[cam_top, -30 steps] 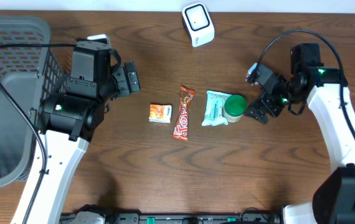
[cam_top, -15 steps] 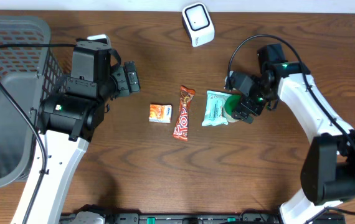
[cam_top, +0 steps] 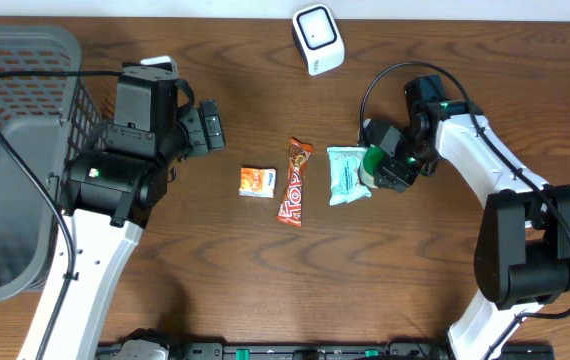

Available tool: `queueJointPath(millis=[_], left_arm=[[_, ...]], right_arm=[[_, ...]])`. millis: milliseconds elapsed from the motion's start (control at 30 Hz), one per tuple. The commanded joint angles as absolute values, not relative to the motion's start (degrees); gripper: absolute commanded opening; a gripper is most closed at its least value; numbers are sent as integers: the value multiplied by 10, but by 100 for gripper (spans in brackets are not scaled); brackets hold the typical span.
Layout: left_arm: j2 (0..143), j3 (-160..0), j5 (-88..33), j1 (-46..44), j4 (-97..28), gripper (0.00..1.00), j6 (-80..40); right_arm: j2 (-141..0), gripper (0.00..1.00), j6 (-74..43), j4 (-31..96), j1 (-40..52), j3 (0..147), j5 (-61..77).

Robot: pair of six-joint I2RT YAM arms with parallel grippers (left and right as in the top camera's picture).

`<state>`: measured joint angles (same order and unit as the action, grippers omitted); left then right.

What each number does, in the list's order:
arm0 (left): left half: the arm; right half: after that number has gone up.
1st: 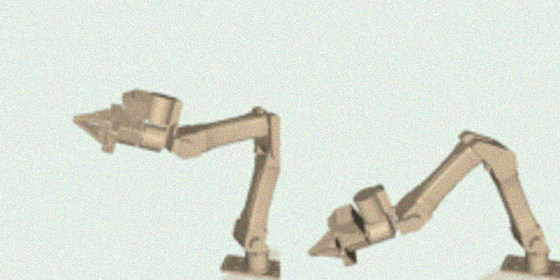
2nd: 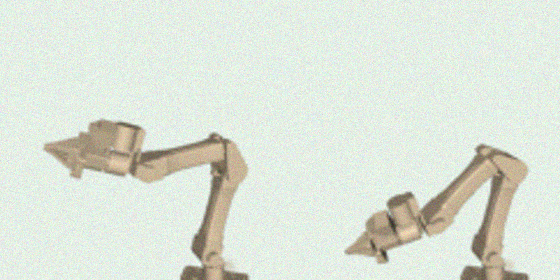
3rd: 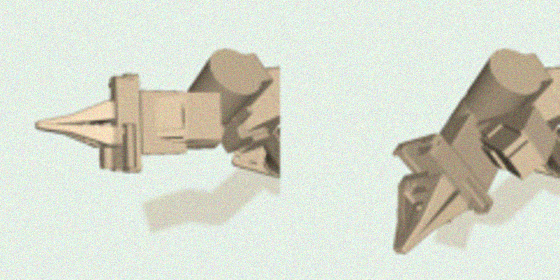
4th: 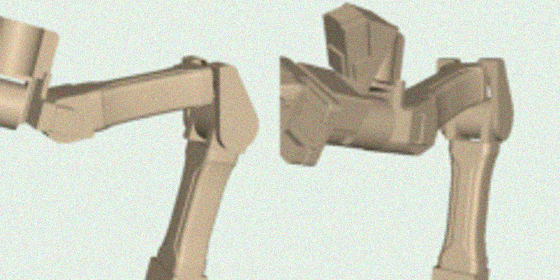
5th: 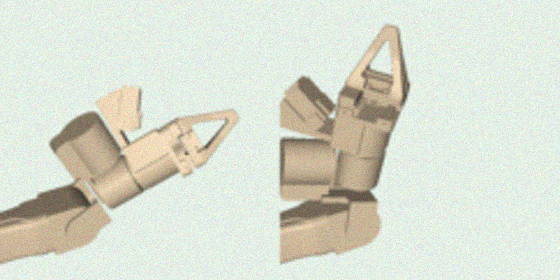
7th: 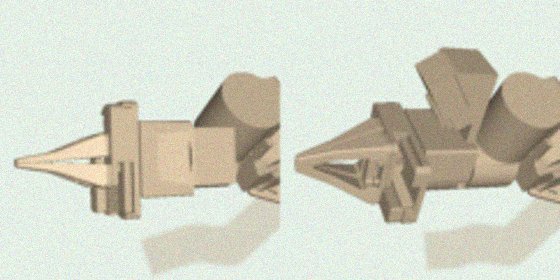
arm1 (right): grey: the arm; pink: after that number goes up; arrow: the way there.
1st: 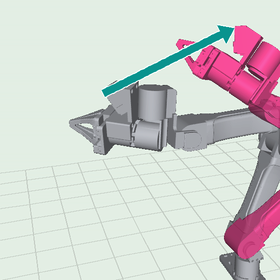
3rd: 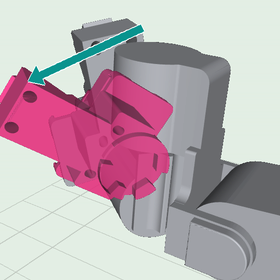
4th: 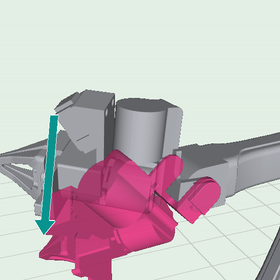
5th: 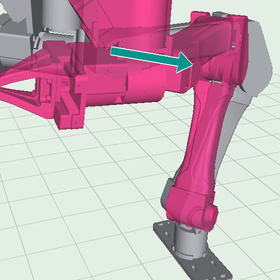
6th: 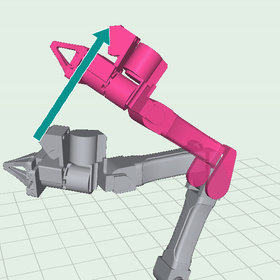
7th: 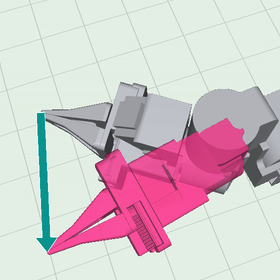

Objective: Scan the item barcode
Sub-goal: 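Move the right gripper over the green-lidded jar, then lower the right gripper and grasp the jar around its body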

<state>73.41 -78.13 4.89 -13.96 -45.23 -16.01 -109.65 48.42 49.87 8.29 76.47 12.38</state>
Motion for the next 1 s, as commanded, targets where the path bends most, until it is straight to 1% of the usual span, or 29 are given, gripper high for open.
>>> queueJointPath(millis=[0, 67, 200, 367, 433, 467, 533, 633, 700, 733, 767, 867, 900, 967], left_arm=[[734, -782, 54, -138, -455, 98, -150], [734, -782, 54, -138, -455, 98, -150], [734, -782, 54, -138, -458, 98, -150], [734, -782, 54, -138, -460, 98, -150], [734, -782, 54, -138, -461, 98, -150], [734, -782, 54, -138, -460, 98, -150], [734, -782, 54, -138, -461, 98, -150], [734, -782, 54, -138, -463, 98, -150], [734, -782, 54, -138, -465, 98, -150], [734, -782, 54, -138, -467, 98, -150], [734, -782, 54, -138, -471, 98, -150], [734, -782, 54, -138, -480, 98, -150], [734, -782, 54, -138, -482, 98, -150], [734, -782, 54, -138, -484, 98, -150]], right_arm=[[-1097, 42, 467, 496, 85, 774, 123], [-1097, 33, 449, 496, 85, 776, 120], [-1097, 25, 382, 495, 85, 785, 101], [-1097, 26, 275, 497, 85, 798, 58], [-1097, 30, 225, 496, 85, 802, 59], [-1097, 30, 191, 496, 85, 804, 59], [-1097, 33, 121, 494, 85, 806, 59], [-1097, 32, 17, 492, 85, 806, 58], [-1097, 36, -80, 492, 84, 806, 56], [-1097, 36, -116, 492, 84, 806, 50], [-1097, 35, -178, 496, 84, 806, 33], [-1097, 35, -311, 521, 85, 806, -37], [-1097, 35, -344, 526, 86, 806, -58], [-1097, 36, -358, 527, 86, 806, -69]])
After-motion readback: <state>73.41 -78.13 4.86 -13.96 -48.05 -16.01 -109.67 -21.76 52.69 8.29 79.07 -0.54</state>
